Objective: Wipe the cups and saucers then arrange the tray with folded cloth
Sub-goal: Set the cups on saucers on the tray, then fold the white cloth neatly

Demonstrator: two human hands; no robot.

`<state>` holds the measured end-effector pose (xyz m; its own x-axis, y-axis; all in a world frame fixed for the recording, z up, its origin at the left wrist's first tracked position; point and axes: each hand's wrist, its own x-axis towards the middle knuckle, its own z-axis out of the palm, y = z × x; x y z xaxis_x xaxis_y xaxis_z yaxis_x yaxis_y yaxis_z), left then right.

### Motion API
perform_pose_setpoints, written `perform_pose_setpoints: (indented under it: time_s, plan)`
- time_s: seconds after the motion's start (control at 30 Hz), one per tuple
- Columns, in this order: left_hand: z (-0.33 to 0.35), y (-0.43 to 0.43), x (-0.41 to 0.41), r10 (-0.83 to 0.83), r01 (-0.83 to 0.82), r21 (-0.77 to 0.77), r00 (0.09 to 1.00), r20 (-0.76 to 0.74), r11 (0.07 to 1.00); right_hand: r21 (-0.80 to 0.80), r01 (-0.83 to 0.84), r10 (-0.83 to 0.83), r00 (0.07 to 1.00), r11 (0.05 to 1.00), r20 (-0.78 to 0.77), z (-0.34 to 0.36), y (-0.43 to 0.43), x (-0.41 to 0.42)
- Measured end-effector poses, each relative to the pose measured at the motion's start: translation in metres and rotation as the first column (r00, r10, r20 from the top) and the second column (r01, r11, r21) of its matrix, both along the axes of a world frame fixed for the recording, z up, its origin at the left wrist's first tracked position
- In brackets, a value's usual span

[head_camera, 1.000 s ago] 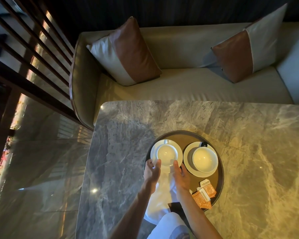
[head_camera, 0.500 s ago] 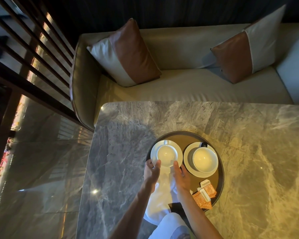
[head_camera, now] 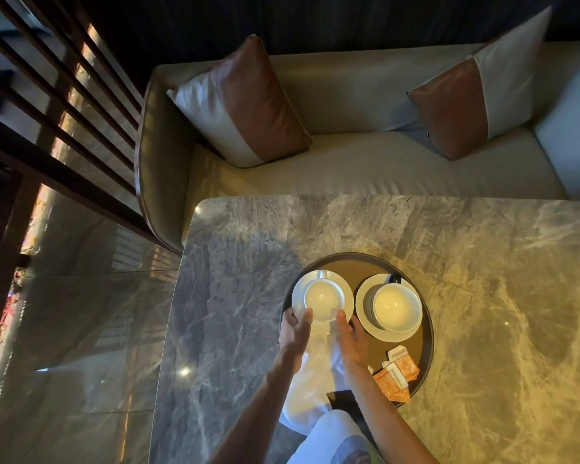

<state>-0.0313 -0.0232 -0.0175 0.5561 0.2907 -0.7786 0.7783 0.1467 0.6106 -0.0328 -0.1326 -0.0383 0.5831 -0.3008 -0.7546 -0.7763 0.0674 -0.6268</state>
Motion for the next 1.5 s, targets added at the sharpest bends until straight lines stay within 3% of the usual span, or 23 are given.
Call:
perform_pose_setpoints:
  time_s: [0.1,0.23,0.33,0.43,0.67,0.77,0.87,0.93,1.0,1.07,1.17,1.3,1.4,1.5]
  plan:
    - [0.004,-0.003,-0.007,-0.029,0.029,0.035,1.000,-0.010,0.999,0.013,-0.031,0.031,0.999,0.999,0.039,0.006,0.001,0.000]
    - [0.003,-0.004,-0.025,-0.216,0.240,0.276,0.970,-0.112,0.931,-0.028,-0.100,0.103,0.982,0.995,0.157,0.017,0.002,-0.015]
    - [0.001,-0.005,-0.045,-0.390,0.414,0.370,0.910,-0.141,0.832,-0.186,-0.286,0.304,0.949,0.940,0.077,0.013,-0.003,-0.038]
    - [0.003,-0.005,-0.064,-0.506,0.525,0.435,0.846,-0.168,0.732,-0.226,-0.385,0.400,0.916,0.895,0.023,0.008,-0.008,-0.061]
    - [0.014,-0.006,-0.093,-0.597,0.628,0.504,0.763,-0.249,0.593,-0.274,-0.556,0.556,0.827,0.785,-0.086,0.010,-0.021,-0.080]
    - [0.019,-0.004,-0.103,-0.634,0.690,0.460,0.713,-0.300,0.559,-0.269,-0.586,0.586,0.805,0.764,-0.089,0.014,-0.026,-0.083]
    - [0.027,0.004,-0.115,-0.657,0.693,0.397,0.712,-0.245,0.602,-0.227,-0.624,0.625,0.777,0.748,-0.076,0.021,-0.030,-0.091]
    - [0.035,0.012,-0.124,-0.633,0.612,0.299,0.773,-0.031,0.732,-0.163,-0.643,0.647,0.762,0.749,-0.033,0.031,-0.033,-0.097]
    - [0.049,0.020,-0.132,-0.469,0.461,0.087,0.871,0.145,0.883,-0.018,-0.624,0.624,0.781,0.781,0.001,0.046,-0.038,-0.101]
    - [0.055,0.030,-0.141,-0.337,0.363,-0.086,0.914,0.227,0.928,0.154,-0.581,0.587,0.809,0.799,0.008,0.064,-0.046,-0.104]
    - [0.061,0.037,-0.142,-0.210,0.312,-0.332,0.927,0.310,0.890,0.284,-0.484,0.485,0.872,0.828,0.071,0.091,-0.056,-0.109]
    - [0.082,0.031,-0.122,-0.120,0.261,-0.566,0.954,0.274,0.782,0.298,-0.474,0.440,0.880,0.828,0.176,0.135,-0.069,-0.103]
    - [0.106,0.025,-0.114,-0.288,0.465,-0.522,0.876,0.386,0.715,0.261,-0.601,0.525,0.794,0.756,0.307,0.176,-0.080,-0.088]
    - [0.142,0.013,-0.105,-0.313,0.549,-0.436,0.806,0.503,0.713,0.234,-0.719,0.595,0.680,0.654,0.429,0.219,-0.098,-0.067]
